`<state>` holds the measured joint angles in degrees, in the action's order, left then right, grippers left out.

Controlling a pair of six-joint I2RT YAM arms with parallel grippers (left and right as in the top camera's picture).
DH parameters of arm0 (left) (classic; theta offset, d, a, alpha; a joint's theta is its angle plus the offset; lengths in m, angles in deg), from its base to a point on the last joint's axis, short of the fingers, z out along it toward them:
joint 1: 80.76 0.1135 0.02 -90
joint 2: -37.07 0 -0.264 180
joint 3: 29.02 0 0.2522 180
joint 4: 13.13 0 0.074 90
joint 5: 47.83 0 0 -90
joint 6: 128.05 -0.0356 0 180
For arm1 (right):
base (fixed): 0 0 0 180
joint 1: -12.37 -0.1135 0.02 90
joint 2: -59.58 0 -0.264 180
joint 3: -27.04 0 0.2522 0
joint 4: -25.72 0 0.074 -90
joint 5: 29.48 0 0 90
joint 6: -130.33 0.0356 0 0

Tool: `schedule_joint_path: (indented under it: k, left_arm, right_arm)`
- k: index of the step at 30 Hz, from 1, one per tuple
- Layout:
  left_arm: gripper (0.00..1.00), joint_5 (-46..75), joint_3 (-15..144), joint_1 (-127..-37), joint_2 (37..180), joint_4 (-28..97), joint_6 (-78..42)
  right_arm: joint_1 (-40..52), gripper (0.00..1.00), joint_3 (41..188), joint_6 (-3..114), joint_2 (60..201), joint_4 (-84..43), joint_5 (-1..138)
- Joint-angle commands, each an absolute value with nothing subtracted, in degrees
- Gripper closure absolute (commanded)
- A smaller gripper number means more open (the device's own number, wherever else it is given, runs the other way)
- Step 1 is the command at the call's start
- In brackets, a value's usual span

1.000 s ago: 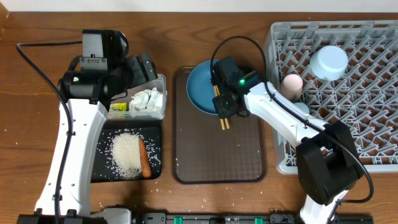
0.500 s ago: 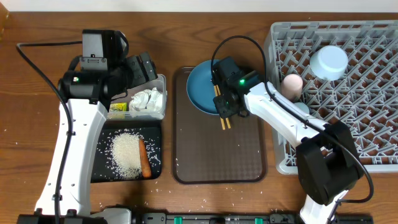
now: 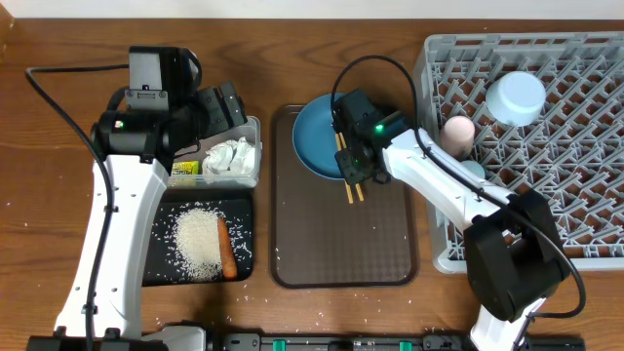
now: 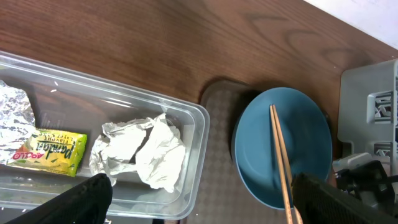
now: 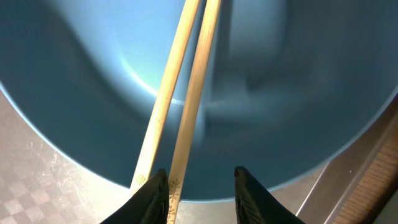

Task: Sort waste into correct bins and load items into the dishwasher rack
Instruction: 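Close the right gripper on the wooden chopsticks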

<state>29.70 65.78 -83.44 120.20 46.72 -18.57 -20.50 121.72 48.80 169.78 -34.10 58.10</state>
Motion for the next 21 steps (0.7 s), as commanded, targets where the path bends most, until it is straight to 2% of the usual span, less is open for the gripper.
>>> schedule_joint_path:
  k: [1, 21]
  left_arm:
    - [0.05, 30.22, 65.97, -83.2, 119.37, 46.7, -18.55]
    - [0.05, 30.22, 65.97, -83.2, 119.37, 46.67, -18.55]
  right_arm:
    - [-21.11, 0.67, 121.31, 48.45, 170.3, -34.1, 58.45]
    - [-21.11, 0.74, 121.31, 50.16, 170.32, -35.41, 58.97]
